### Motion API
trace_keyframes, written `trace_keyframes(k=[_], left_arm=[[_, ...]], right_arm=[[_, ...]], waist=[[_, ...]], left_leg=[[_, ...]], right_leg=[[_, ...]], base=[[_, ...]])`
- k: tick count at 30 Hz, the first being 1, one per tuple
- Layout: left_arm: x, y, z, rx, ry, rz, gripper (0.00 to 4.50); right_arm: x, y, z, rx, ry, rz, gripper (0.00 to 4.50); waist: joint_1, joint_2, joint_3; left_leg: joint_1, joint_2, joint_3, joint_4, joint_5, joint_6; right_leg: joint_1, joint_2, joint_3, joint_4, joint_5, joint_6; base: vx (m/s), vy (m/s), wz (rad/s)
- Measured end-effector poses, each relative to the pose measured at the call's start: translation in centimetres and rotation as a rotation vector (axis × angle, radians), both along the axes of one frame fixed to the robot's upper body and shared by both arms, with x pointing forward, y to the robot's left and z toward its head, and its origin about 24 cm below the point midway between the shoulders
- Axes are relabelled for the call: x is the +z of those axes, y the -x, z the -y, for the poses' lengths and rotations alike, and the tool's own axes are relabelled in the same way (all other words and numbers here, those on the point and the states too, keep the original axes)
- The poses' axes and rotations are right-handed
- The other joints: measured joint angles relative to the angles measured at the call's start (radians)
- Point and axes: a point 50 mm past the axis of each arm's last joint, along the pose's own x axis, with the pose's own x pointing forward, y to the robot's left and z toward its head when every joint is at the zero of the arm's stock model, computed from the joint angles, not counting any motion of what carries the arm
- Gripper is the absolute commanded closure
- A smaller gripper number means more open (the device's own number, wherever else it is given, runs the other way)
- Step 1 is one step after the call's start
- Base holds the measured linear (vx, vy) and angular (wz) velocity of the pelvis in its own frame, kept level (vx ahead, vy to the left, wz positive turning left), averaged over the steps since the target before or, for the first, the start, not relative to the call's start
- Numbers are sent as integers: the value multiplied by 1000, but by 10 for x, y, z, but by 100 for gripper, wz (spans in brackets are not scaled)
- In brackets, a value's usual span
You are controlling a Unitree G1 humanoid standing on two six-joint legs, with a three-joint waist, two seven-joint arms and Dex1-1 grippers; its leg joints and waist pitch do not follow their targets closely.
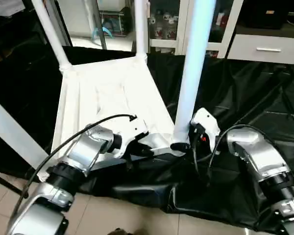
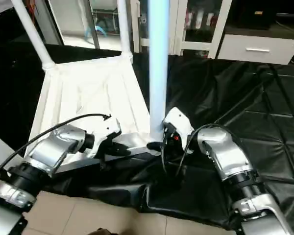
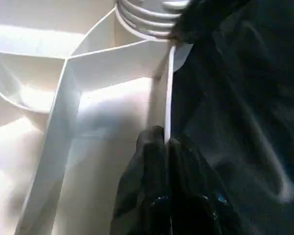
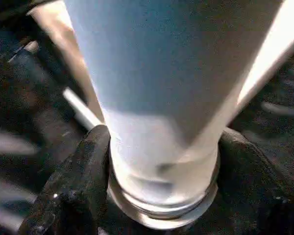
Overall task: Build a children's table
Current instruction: Rotate leg to tighten
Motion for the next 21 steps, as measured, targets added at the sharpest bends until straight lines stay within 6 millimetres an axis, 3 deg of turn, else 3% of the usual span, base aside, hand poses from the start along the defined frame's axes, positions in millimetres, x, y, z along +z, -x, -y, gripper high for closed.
trace_keyframes(k=[4,8,14,21], left_arm=[[-4,-6,12,82,38,-6,450],[-5,-21,37,259,61,-3,450],[-8,-28,53,337,29,57,450],[-7,-31,57,338,18,80,450]], right_arm=[[-7,-5,0,-132,-14,26,178],[-12,-18,-6,-417,-15,70,178],[-15,-24,-22,-696,6,81,178],[-15,-27,-24,-751,-16,80,178]], waist=[[-6,1,-1],[-7,2,-2],[-4,2,-4],[-5,2,-4]], left_leg=[[4,0,1,0,0,-1],[4,0,1,-1,1,-2],[6,-1,1,-3,1,-2],[4,-2,2,-5,1,-2]], right_leg=[[3,0,1,0,2,-2],[3,0,1,-1,6,-8],[6,0,1,-5,6,-7],[7,-1,2,-9,6,-6]], base=[[0,0,0],[0,0,0],[0,0,0],[0,0,0]])
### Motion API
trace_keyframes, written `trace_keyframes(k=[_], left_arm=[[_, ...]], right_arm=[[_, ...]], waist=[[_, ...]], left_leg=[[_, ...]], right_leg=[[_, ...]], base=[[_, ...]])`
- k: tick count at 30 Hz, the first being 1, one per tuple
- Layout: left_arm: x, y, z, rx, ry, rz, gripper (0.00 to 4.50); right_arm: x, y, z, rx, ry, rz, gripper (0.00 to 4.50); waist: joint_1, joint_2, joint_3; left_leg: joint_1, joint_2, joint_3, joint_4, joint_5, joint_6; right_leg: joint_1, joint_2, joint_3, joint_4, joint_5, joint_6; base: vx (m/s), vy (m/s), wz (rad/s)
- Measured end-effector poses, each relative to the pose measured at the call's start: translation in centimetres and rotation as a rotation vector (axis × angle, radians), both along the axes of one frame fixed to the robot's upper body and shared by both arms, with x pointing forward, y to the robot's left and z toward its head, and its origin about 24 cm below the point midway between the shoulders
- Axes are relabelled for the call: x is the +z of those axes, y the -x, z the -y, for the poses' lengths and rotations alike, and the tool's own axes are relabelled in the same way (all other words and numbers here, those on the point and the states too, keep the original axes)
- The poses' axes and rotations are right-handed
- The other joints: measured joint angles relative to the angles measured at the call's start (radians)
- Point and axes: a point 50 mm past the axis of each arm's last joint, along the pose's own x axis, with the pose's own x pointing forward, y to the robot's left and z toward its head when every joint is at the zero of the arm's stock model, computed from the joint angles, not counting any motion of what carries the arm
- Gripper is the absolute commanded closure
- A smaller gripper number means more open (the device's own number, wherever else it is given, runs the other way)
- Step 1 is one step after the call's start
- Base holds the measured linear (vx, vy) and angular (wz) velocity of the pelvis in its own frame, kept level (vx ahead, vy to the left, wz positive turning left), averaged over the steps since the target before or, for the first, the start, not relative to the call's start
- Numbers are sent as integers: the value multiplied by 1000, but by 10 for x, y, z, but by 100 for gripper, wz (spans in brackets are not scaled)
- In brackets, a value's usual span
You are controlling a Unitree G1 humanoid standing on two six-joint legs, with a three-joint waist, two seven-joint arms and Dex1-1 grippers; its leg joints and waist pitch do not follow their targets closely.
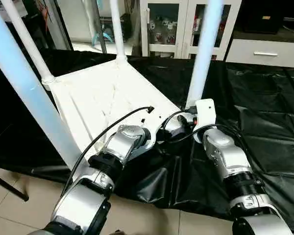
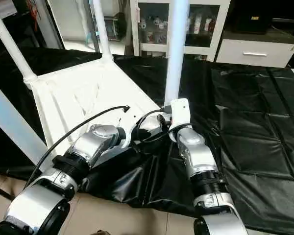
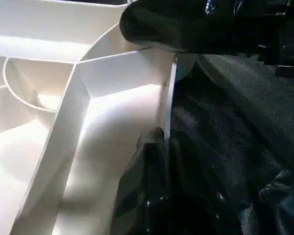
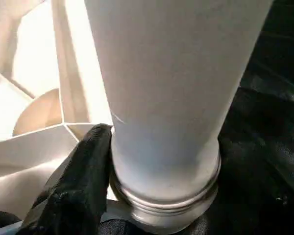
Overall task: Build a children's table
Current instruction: Rotate leg to tighten
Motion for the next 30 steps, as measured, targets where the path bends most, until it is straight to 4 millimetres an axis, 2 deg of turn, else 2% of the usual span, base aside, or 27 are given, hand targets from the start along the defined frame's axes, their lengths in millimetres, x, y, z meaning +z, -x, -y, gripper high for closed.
trace_keyframes(k=[1,2,4,5,6,8,11,12,14,17,19,23,30], left_arm=[[0,0,0,0,0,0,450],[0,0,0,0,1,0,450],[0,0,0,-6,4,-1,450],[1,-1,-4,-2,-2,3,450],[1,-3,-9,6,-11,10,450],[4,-6,-20,5,-17,17,450],[5,-2,-32,-59,-13,0,450],[5,0,-35,-89,-15,-5,450],[6,7,-45,-175,-15,-18,450],[9,12,-54,-258,-25,-36,450],[10,19,-59,-326,-42,-47,450],[11,31,-67,-428,-63,-95,450],[12,36,-69,-448,-84,-127,450]], right_arm=[[0,0,0,2,0,2,143],[0,1,0,8,-1,6,143],[0,2,2,21,-5,15,108],[0,4,1,42,-15,17,107],[0,6,-2,71,-29,21,100],[-1,10,-7,148,-54,12,74],[6,12,3,255,-57,3,54],[8,14,10,299,-44,-2,30],[15,22,26,427,0,-17,22],[26,30,36,560,42,-18,4],[28,43,40,708,89,-56,4],[33,55,59,821,126,-123,4],[35,56,43,964,89,-119,4]], waist=[[0,0,0],[1,0,0],[2,1,0],[0,0,0],[-3,0,0],[-20,0,1],[-31,2,1],[-30,3,1],[-21,8,1],[-3,11,1],[8,13,1],[12,11,1],[8,7,2]], left_leg=[[0,0,0,0,0,0],[0,0,0,0,0,0],[0,0,0,-2,0,0],[0,0,0,-2,0,0],[0,0,0,-2,0,0],[-3,0,-4,-2,2,-3],[-3,1,-8,-9,3,-5],[-4,1,-8,-11,3,-6],[-5,2,-8,-12,3,-5],[-5,3,-8,-12,5,1],[-6,2,-6,-12,3,3],[-6,2,-2,-8,-1,3],[-3,2,3,-6,-1,2]], right_leg=[[0,0,0,0,0,0],[0,0,0,0,0,0],[0,0,0,0,0,0],[-1,0,-1,0,0,0],[-2,0,-1,0,1,2],[-7,0,-3,-1,7,11],[-8,3,-5,-8,9,15],[-9,3,-6,-8,9,15],[-9,4,-8,-10,7,16],[-9,4,-10,-11,6,14],[-9,3,-9,-12,5,12],[-8,1,-6,-13,4,11],[-8,0,-2,-8,5,11]], base=[[0,0,0],[0,0,0],[0,0,0],[0,0,0],[0,0,0],[7,-2,-9],[0,0,0],[50,-16,-1],[53,-12,0],[0,0,0],[0,0,0],[0,0,0],[0,0,0]])
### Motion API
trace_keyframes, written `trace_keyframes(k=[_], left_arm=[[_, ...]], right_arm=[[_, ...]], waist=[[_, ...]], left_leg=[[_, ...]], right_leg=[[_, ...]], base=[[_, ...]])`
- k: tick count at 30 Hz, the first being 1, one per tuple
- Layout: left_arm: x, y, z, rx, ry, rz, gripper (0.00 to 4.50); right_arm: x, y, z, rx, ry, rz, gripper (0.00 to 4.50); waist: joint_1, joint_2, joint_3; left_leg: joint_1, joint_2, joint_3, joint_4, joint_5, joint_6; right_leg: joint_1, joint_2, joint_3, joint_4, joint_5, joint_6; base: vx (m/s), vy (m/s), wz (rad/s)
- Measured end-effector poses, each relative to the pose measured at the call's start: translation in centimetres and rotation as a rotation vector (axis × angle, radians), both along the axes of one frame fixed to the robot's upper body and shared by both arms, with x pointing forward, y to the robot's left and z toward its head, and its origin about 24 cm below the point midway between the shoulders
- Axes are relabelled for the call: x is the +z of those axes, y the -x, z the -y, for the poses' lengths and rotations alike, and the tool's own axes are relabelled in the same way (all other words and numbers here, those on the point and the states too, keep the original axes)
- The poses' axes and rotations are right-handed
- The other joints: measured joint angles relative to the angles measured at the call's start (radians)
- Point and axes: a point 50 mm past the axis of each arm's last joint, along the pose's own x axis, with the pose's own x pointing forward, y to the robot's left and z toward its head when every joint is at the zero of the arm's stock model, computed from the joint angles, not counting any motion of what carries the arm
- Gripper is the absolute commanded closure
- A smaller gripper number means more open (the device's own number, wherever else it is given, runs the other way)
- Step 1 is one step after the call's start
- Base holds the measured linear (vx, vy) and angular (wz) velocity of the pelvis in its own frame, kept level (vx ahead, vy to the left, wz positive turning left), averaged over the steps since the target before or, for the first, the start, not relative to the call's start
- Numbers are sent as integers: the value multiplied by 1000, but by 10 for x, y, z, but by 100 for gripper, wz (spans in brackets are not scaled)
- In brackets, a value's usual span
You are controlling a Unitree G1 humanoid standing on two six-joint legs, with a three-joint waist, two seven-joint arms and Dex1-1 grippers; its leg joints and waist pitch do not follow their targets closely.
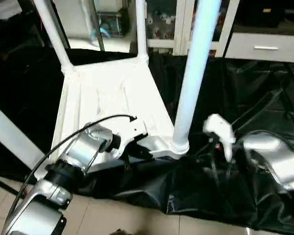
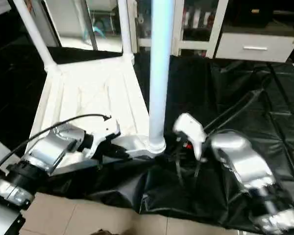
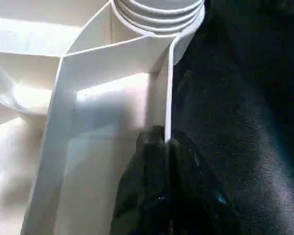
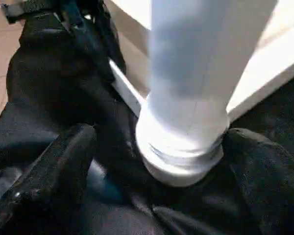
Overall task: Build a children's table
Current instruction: Rotate leg to tighten
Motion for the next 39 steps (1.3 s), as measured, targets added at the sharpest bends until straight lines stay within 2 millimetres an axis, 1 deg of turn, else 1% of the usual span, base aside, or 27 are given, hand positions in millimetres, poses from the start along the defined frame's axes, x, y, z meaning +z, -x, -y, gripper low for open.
trace_keyframes(k=[2,5,9,10,12,14,17,18,19,22,25,28,30,32,34,36,39], left_arm=[[0,1,-1,1,-2,2,450],[1,3,-2,-1,-4,5,450],[2,4,-1,-4,-7,0,450],[2,4,-1,-4,-8,0,450],[1,4,-1,-4,-8,-1,450],[1,4,-1,-3,-9,-2,450],[1,4,-1,-1,-9,-6,450],[1,4,-1,0,-10,-6,450],[1,4,-1,0,-10,-6,450],[1,5,-1,-1,-12,-7,450],[1,6,-3,-2,-14,-6,450],[1,7,-3,-2,-13,-10,450],[1,7,-4,-1,-13,-11,450],[0,7,-4,5,-12,-16,450],[-1,5,-3,26,2,-20,450],[-3,0,-1,80,12,-11,450],[-5,-9,7,181,42,10,450]], right_arm=[[0,-4,-6,3,-16,10,4],[-1,-8,-17,13,-39,28,4],[-2,-14,-21,0,-44,46,4],[-3,-15,-20,-3,-38,45,21],[-5,-16,-19,-7,-26,40,21],[-5,-15,-19,5,-27,42,56],[-5,-14,-20,27,-26,40,61],[-6,-14,-21,32,-25,39,69],[-7,-14,-21,39,-23,38,97],[-8,-14,-20,39,-18,39,101],[-8,-14,-21,43,-17,34,142],[-8,-14,-21,43,-19,33,151],[-8,-14,-21,41,-20,32,181],[-9,-14,-22,33,-24,27,183],[-11,-16,-27,-8,-44,27,187],[-15,-21,-30,-98,-62,41,192],[-21,-31,-30,-271,-71,70,193]], waist=[[-3,-1,0],[-3,-1,0],[-1,-1,0],[-1,-1,0],[-1,-1,0],[-2,-1,-1],[-1,-1,-1],[-1,-2,-1],[-1,-2,-1],[-1,-2,-1],[-2,-2,-1],[-4,-2,-1],[-5,-2,-1],[-6,-1,-1],[-8,-1,-2],[-12,-1,-2],[-25,-2,-1]], left_leg=[[0,0,0,0,0,0],[-1,0,0,0,0,0],[-2,0,0,0,1,2],[-2,0,0,0,1,2],[-2,0,1,1,1,2],[-2,0,0,1,1,2],[-2,0,0,1,1,2],[-2,0,0,1,1,2],[-2,0,0,2,1,2],[-2,0,0,2,1,2],[-2,0,0,2,2,5],[-1,0,0,2,2,5],[-1,1,0,3,2,5],[-1,1,0,3,2,4],[1,1,0,4,1,1],[2,1,0,6,0,0],[5,0,0,9,0,0]], right_leg=[[0,0,0,0,0,0],[-1,0,-1,0,0,0],[-2,0,-1,0,0,0],[-1,0,-1,0,0,0],[-1,0,-1,0,0,0],[-1,0,-1,1,0,0],[-1,0,-1,1,0,0],[-1,0,-1,2,0,0],[-1,0,-1,2,0,0],[-1,0,-1,2,0,0],[-1,0,-1,2,0,0],[-1,0,-1,2,0,0],[-1,0,0,3,0,0],[-1,0,0,3,0,0],[0,0,0,4,0,0],[0,0,1,8,0,0],[2,0,3,11,2,-3]], base=[[0,0,0],[0,0,0],[0,0,0],[0,0,0],[0,0,0],[0,0,0],[0,0,0],[0,0,0],[0,0,0],[0,0,0],[0,0,0],[0,0,0],[0,0,0],[0,0,0],[0,0,0],[0,0,0],[0,0,0]])
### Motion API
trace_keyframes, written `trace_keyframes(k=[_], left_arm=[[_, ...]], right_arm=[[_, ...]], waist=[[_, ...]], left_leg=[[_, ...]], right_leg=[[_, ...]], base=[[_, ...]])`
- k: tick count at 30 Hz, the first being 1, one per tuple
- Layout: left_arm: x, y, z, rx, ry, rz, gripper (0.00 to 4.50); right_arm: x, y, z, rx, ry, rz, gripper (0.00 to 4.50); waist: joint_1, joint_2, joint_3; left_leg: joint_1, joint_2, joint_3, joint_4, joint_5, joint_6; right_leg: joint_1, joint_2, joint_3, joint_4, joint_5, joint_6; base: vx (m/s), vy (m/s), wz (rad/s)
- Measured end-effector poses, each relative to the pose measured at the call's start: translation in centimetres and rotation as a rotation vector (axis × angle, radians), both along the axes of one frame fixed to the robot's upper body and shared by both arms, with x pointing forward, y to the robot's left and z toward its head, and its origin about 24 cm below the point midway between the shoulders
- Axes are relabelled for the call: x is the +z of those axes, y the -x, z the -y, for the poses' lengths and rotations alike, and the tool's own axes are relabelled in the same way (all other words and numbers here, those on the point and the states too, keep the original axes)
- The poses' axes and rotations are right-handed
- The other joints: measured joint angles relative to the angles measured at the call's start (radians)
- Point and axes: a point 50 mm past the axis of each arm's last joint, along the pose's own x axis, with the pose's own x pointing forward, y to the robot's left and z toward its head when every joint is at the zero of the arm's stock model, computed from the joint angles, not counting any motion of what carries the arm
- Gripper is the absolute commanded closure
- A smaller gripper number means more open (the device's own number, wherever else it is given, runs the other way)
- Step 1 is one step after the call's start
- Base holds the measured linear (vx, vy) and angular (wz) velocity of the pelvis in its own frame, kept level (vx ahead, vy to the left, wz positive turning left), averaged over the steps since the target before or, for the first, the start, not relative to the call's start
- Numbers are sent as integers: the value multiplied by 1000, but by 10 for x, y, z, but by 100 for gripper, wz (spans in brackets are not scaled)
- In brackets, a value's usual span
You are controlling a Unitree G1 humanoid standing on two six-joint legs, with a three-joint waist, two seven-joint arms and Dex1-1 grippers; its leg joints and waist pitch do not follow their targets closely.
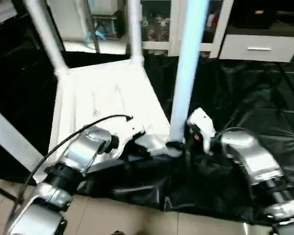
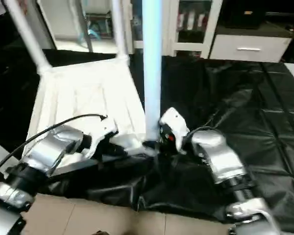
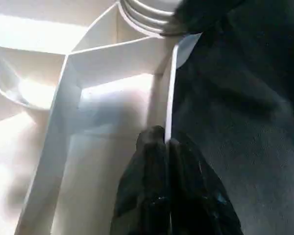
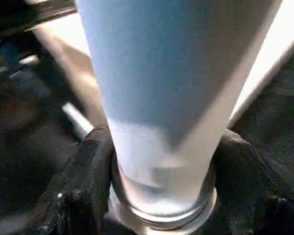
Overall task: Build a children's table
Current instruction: Rotate leg to tighten
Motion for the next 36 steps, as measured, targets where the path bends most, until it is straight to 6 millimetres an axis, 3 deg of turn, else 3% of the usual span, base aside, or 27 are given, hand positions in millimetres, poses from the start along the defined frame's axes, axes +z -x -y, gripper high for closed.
trace_keyframes(k=[5,14,22,24,26,30,32,36], left_arm=[[-4,-17,27,184,32,34,450],[-6,-30,70,358,58,119,450],[-3,-34,74,348,59,156,450],[-3,-34,75,344,58,163,450],[-2,-34,75,338,53,172,450],[1,-41,48,353,14,218,450],[2,-39,41,309,15,223,450],[1,-30,29,190,14,222,450]], right_arm=[[-6,-20,-7,-341,-12,32,194],[-8,-39,-21,-844,-2,105,194],[-6,-41,-25,-864,-19,154,194],[-6,-41,-25,-864,-25,159,138],[-5,-39,-22,-861,-28,172,124],[2,-32,-23,-758,-54,214,90],[6,-32,-16,-689,-64,201,69],[15,-27,5,-461,9,217,69]], waist=[[-13,-4,1],[-3,-6,2],[7,-4,1],[10,-4,1],[14,-5,1],[-16,-7,4],[-19,-6,4],[-15,-6,4]], left_leg=[[1,0,0,0,0,-1],[-5,-3,3,-4,0,-1],[-8,-5,6,-5,2,1],[-8,-5,6,-5,2,2],[-8,-4,6,-6,2,2],[-9,-3,4,-7,2,1],[-10,-3,4,-8,2,1],[-13,-2,4,-9,3,8]], right_leg=[[0,-1,0,-1,0,0],[-1,-5,0,-4,-1,1],[-2,-11,-3,-4,1,9],[-2,-11,-3,-5,0,10],[-2,-11,-4,-6,0,10],[-5,-10,-6,-9,3,16],[-6,-9,-6,-11,3,16],[-7,-8,-7,-16,3,16]], base=[[-25,0,0],[0,0,0],[0,0,0],[0,0,0],[0,0,0],[0,0,0],[0,0,0],[0,0,0]])
